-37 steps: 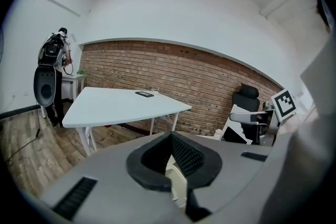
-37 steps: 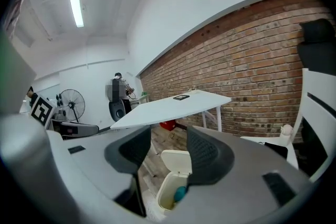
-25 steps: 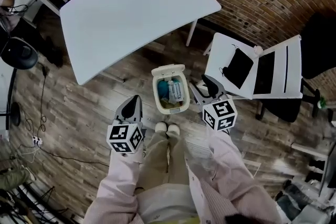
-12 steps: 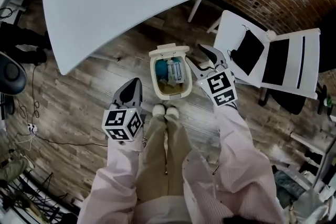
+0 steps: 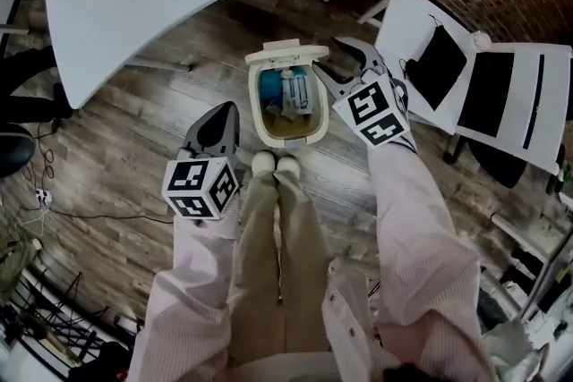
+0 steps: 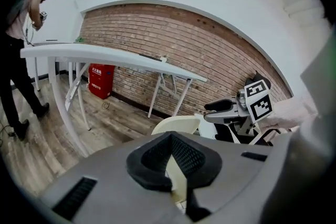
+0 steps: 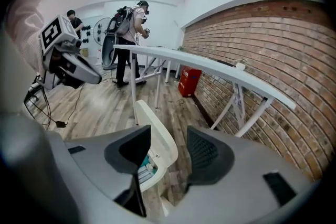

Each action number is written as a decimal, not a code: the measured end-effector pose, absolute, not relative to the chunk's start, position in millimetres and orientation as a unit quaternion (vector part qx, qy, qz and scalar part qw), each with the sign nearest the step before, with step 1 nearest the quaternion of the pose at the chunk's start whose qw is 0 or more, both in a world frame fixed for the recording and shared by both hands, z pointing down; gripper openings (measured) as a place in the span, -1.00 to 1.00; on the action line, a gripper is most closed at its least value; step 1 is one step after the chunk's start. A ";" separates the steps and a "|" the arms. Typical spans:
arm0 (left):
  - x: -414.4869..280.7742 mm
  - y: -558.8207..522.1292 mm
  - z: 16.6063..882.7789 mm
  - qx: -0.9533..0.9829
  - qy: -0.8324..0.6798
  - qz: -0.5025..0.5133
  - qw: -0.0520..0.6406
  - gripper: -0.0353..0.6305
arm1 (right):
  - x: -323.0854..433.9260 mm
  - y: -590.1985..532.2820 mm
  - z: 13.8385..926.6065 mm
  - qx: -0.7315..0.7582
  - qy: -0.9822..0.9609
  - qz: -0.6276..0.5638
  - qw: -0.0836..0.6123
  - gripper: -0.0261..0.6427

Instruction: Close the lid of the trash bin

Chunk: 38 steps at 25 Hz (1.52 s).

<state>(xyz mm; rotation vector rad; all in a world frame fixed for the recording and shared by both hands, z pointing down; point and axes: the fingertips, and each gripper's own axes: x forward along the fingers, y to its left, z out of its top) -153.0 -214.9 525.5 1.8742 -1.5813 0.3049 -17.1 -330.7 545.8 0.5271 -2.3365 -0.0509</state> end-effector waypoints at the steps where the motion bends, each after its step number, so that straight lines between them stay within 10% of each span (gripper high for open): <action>1: -152.7 -215.4 530.4 0.716 -0.603 0.118 0.331 -0.92 | -18.2 -331.8 551.9 0.199 -0.907 -0.023 0.370 -0.33; 38: -120.3 -177.1 578.3 0.714 -0.586 0.133 0.359 -0.91 | -7.5 -266.9 616.6 0.124 -0.889 -0.032 0.440 -0.33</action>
